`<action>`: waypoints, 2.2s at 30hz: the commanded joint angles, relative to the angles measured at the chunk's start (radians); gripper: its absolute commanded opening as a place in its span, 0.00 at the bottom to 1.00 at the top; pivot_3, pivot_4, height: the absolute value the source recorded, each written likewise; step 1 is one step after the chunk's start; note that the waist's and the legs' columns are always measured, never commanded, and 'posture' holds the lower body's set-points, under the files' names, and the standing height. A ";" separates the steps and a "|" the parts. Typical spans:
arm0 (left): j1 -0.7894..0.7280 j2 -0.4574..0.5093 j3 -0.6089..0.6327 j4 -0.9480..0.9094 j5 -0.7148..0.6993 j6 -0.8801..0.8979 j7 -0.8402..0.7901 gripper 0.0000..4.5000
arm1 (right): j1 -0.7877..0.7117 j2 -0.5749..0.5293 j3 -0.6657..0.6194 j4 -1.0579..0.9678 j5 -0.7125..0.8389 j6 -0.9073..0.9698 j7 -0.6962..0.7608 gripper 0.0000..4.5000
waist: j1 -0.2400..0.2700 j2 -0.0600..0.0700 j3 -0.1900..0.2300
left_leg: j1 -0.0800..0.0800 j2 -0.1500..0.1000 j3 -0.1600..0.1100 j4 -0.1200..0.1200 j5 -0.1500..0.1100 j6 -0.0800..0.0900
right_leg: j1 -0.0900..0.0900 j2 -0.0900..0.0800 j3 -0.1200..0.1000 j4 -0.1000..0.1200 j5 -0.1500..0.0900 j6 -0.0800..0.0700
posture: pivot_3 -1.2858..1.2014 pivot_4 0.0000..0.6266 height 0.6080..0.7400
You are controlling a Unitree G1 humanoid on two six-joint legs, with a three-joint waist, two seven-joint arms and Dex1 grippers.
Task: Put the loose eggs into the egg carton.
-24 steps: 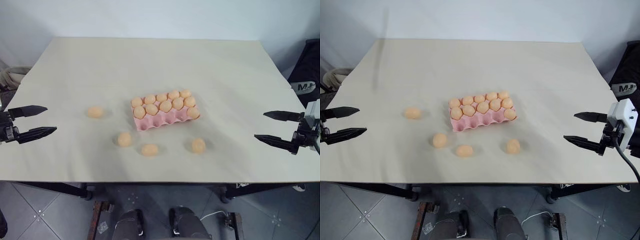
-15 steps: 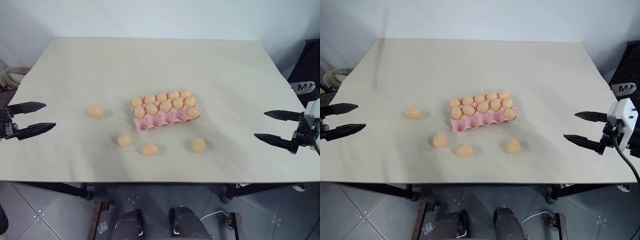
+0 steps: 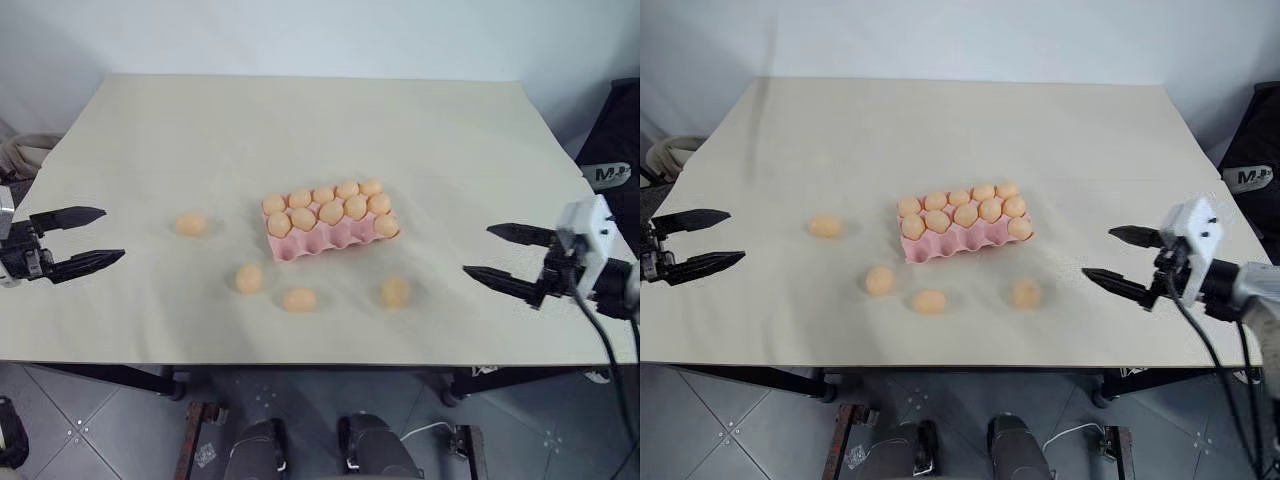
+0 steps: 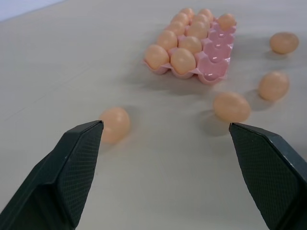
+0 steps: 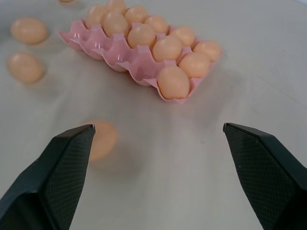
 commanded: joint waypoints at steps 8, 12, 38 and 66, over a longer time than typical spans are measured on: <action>0.033 0.018 -0.032 -0.069 -0.137 -0.024 -0.112 1.00 | 0.031 0.094 0.146 -0.190 -0.019 0.123 -0.187 1.00 | 0.001 0.000 0.000 | 0.000 0.000 0.000 -0.001 0.000 0.000 | 0.000 0.000 0.000 -0.001 0.000 0.000 | 0.52 0.24 1.00; 0.050 0.019 -0.059 -0.087 -0.176 -0.035 -0.112 1.00 | 0.024 0.132 0.203 -0.166 -0.047 0.107 -0.215 1.00 | 0.002 0.000 0.000 | 0.000 -0.001 0.000 -0.001 0.000 0.000 | 0.000 0.000 0.000 -0.001 0.000 0.000 | 0.52 0.24 1.00; 0.123 0.091 -0.406 -0.386 -0.490 -0.186 -0.112 1.00 | -0.056 0.258 0.319 0.101 -0.226 -0.022 -0.235 1.00 | 0.000 0.000 0.000 | 0.000 -0.001 0.000 0.000 0.000 0.000 | 0.001 0.001 0.000 -0.001 0.000 0.000 | 0.52 0.24 1.00; 0.060 0.051 -0.488 -0.433 -0.509 -0.170 -0.112 1.00 | -0.303 0.303 0.313 0.123 -0.208 0.022 -0.233 0.47 | -0.008 0.000 0.000 | 0.000 0.000 0.001 0.001 0.002 -0.002 | 0.000 0.002 0.001 0.000 0.000 0.000 | 0.52 0.24 1.00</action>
